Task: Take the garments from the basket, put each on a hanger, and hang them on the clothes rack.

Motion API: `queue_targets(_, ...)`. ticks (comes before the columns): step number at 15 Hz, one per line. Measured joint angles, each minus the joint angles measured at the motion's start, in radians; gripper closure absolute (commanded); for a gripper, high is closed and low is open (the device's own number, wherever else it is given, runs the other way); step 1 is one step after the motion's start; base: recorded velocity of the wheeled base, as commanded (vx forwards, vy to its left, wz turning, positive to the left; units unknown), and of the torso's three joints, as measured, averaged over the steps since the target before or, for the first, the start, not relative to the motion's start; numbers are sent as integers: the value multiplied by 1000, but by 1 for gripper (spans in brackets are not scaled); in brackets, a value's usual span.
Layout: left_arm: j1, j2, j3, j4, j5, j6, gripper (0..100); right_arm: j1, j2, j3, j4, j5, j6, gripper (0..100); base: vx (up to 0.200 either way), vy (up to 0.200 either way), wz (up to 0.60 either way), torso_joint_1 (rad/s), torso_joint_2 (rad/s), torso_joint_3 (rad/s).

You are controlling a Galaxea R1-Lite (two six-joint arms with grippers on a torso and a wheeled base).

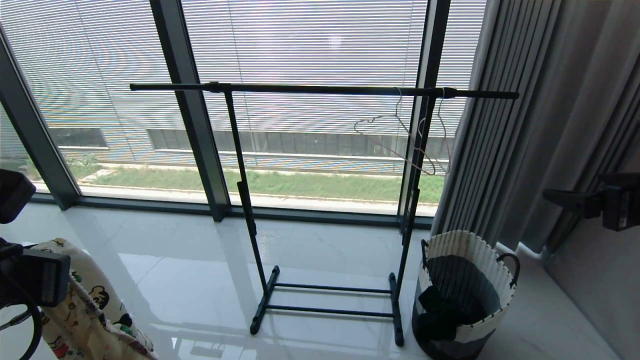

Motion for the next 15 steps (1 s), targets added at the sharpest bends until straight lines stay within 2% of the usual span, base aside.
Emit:
queue_targets(7, -26, -35, 28, -1, -3, 1, 100, 0, 66, -88, -25, 0, 0, 0, 200, 0, 0, 1, 0, 8)
queue_targets(15, -36, -41, 28, 0, -3, 1, 100, 2, 86, -97, -24, 1, -1, 0, 200, 0, 0, 3, 4, 3)
